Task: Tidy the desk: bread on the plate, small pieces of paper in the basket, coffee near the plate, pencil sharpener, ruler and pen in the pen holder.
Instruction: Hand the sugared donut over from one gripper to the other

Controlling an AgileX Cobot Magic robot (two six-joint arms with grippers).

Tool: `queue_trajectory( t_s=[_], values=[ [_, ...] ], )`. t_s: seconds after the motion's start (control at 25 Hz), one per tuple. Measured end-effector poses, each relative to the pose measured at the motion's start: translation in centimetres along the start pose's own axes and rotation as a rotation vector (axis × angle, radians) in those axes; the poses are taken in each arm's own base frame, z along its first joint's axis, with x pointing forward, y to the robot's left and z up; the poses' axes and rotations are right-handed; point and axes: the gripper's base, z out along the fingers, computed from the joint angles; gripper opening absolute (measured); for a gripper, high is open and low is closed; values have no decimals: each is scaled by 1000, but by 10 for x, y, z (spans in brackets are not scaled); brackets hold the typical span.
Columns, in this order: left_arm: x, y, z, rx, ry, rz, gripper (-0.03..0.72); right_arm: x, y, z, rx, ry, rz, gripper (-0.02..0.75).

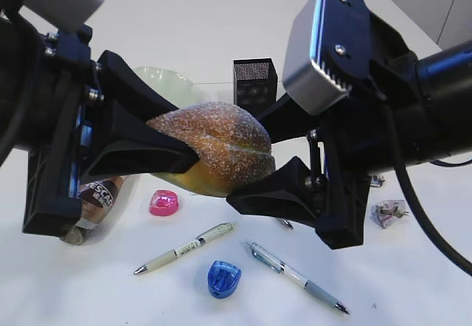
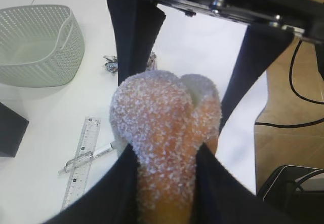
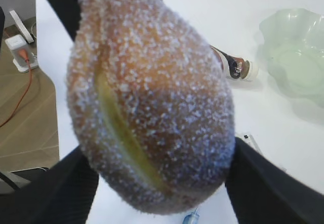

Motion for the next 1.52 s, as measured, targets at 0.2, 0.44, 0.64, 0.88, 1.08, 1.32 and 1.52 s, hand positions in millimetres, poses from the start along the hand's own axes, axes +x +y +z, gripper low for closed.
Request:
queue_trajectory(
  t_s=[0.2,0.44,0.64,0.88,1.08,1.32,1.52],
  values=[
    [0,0,0,0,0,0,187,2,0,0,4,30,-7,597],
    [1,0,0,-3,7,10,187,-1,3,-10,31,32,-45,597],
    [1,0,0,-3,7,10,187,-3,5,-20,59,42,-61,597],
    [1,0,0,-3,7,10,187,0,11,-38,94,124,-52,595],
    [1,0,0,-5,6,9,187,4,18,-57,134,206,-10,595],
    [-2,3,0,-37,-20,-4,187,15,13,-69,258,330,142,595],
    [-6,8,-1,-84,-67,-37,188,30,2,-80,487,446,418,594]
  ],
)
